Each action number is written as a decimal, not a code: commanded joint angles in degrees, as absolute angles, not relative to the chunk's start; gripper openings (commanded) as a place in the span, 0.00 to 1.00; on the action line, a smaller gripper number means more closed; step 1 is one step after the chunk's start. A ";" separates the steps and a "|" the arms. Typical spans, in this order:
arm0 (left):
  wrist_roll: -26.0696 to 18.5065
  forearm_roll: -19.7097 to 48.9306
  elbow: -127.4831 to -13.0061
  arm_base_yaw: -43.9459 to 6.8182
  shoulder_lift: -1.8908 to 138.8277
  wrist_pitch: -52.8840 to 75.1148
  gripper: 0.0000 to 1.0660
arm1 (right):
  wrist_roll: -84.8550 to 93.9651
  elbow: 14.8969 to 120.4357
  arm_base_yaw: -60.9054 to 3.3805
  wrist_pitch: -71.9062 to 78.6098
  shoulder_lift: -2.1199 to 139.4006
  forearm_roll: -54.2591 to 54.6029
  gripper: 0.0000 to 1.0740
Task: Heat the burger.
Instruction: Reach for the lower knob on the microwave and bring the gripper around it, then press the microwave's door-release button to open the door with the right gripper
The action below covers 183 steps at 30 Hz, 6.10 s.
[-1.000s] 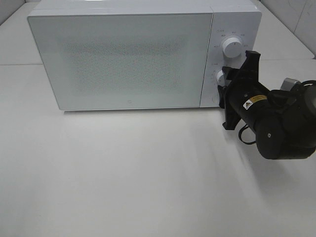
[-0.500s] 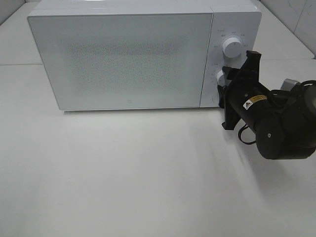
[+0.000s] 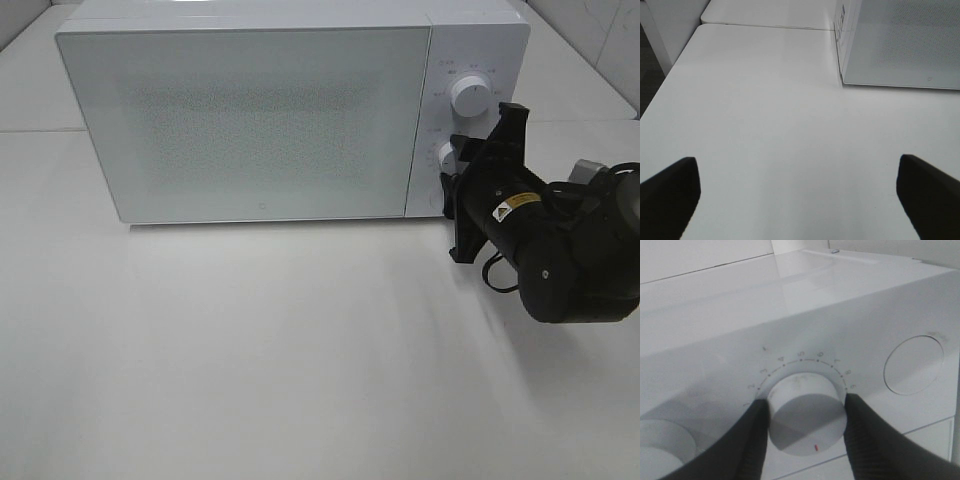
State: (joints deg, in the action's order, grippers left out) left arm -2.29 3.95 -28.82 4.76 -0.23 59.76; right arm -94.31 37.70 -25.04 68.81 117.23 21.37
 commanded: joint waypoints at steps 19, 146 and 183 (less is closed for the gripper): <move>-1.83 4.07 -28.65 4.47 -1.26 59.36 0.94 | -94.71 39.53 -24.64 74.77 116.88 19.42 0.38; -1.83 4.07 -28.65 4.47 -1.26 59.36 0.94 | -4.98 35.01 2.12 -60.16 31.23 2.86 0.64; -1.83 4.07 -28.65 4.47 -0.52 59.36 0.94 | 0.52 28.65 1.32 -60.50 -1.49 2.86 0.64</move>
